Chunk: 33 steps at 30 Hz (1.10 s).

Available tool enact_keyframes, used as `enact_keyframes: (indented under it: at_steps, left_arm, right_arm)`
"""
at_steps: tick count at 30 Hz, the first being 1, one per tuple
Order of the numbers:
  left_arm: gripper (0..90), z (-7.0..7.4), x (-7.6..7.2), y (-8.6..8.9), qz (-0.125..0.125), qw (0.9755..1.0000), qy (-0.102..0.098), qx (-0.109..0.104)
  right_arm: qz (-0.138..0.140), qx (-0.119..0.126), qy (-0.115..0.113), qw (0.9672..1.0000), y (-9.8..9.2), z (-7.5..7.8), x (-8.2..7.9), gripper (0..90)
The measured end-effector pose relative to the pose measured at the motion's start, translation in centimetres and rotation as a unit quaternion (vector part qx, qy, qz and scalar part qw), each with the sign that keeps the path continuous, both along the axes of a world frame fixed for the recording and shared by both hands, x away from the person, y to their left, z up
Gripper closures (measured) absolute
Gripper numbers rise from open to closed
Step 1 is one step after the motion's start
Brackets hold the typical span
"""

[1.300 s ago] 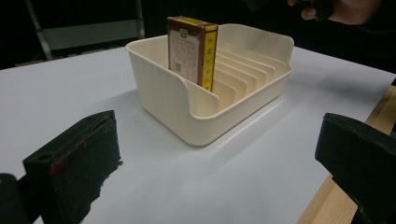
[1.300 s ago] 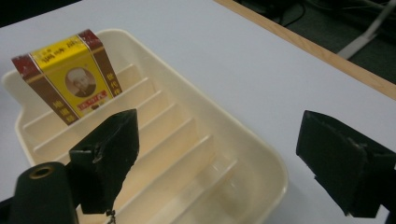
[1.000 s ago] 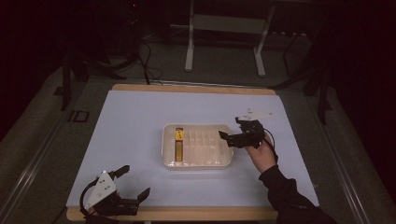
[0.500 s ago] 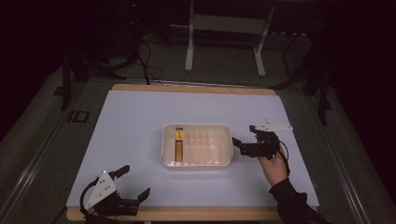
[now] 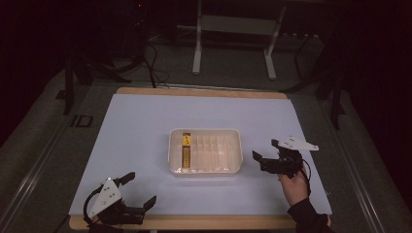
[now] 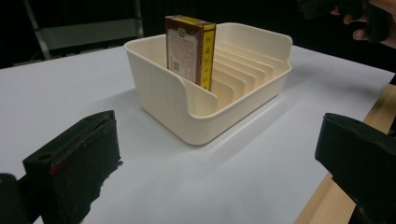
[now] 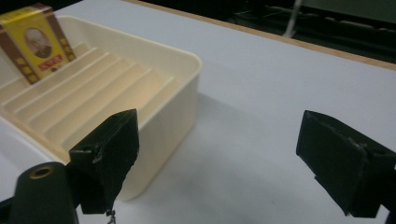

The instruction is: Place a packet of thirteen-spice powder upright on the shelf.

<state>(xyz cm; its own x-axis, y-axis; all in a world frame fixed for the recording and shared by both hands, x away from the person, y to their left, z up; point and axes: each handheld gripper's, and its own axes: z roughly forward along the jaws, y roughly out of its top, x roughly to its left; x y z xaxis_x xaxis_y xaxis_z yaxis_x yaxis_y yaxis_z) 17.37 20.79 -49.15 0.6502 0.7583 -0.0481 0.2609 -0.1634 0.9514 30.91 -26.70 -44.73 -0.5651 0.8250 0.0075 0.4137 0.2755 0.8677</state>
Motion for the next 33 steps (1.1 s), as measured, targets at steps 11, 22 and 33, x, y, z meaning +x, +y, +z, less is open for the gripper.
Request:
enact_keyframes:
  at_steps: [11,22,33]
  left_arm:
    - [0.1,0.0,-0.1,0.0,0.000,1.0000,0.000,0.001]
    - [0.1,0.0,-0.1,0.0,-0.001,1.0000,0.000,0.001]
    - [0.1,0.1,0.0,-0.1,-0.003,1.0000,-0.001,0.001]
  right_arm:
    - [-0.027,-0.009,-0.015,0.9995,-1.8,-0.6,-1.5,13.3]
    - [-0.032,-0.009,-0.005,0.9994,-3.3,-1.6,-2.8,13.3]
    - [-0.049,0.012,-0.017,0.9986,-4.6,-1.8,-3.3,13.2]
